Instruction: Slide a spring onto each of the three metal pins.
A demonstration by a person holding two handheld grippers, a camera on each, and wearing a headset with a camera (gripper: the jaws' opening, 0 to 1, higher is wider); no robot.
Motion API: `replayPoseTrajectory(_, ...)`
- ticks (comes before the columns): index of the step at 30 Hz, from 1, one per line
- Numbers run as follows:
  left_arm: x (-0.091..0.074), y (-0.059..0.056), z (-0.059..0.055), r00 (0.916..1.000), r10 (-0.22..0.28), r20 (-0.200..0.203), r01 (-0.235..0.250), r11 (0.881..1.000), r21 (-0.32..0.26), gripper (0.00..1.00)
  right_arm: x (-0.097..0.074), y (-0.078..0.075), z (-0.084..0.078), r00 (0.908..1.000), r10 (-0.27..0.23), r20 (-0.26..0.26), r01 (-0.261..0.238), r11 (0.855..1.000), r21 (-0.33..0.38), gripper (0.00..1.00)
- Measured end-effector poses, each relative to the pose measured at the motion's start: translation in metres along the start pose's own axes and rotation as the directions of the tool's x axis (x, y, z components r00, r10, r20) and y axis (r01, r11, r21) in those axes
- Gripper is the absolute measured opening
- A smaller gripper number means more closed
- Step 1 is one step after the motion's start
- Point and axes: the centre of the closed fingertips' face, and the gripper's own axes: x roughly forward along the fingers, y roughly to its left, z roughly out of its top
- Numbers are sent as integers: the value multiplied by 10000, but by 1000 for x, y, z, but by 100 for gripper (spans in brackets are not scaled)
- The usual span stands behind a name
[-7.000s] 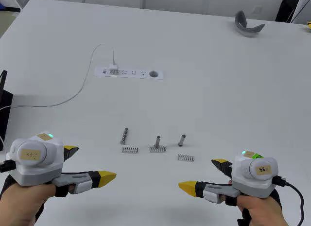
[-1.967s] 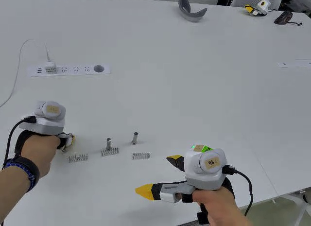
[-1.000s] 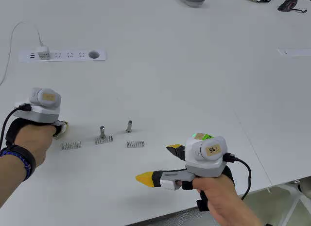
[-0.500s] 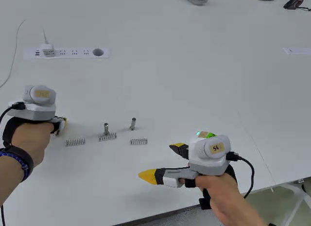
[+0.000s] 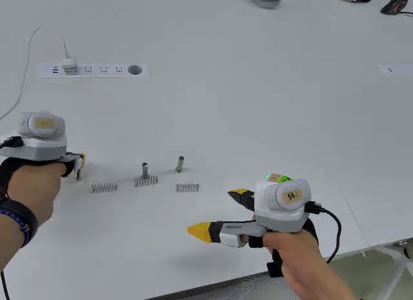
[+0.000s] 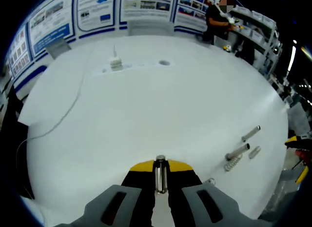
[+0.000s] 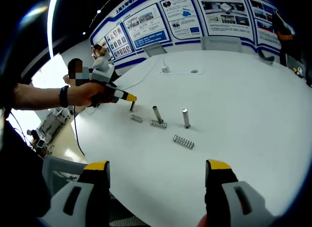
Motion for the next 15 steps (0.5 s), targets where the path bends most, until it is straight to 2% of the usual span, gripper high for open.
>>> replayPoseTrajectory(2, -3, 2, 0, 10000, 10, 70, -9, 9999, -129, 7, 0, 0, 0, 10000, -12, -4, 12, 10000, -8, 81)
replayPoseTrajectory(15, -17, 3, -5, 9995, 69, 316, -68, 10000, -28, 7, 1, 3, 1, 10000, 27, -2, -27, 10000, -71, 81)
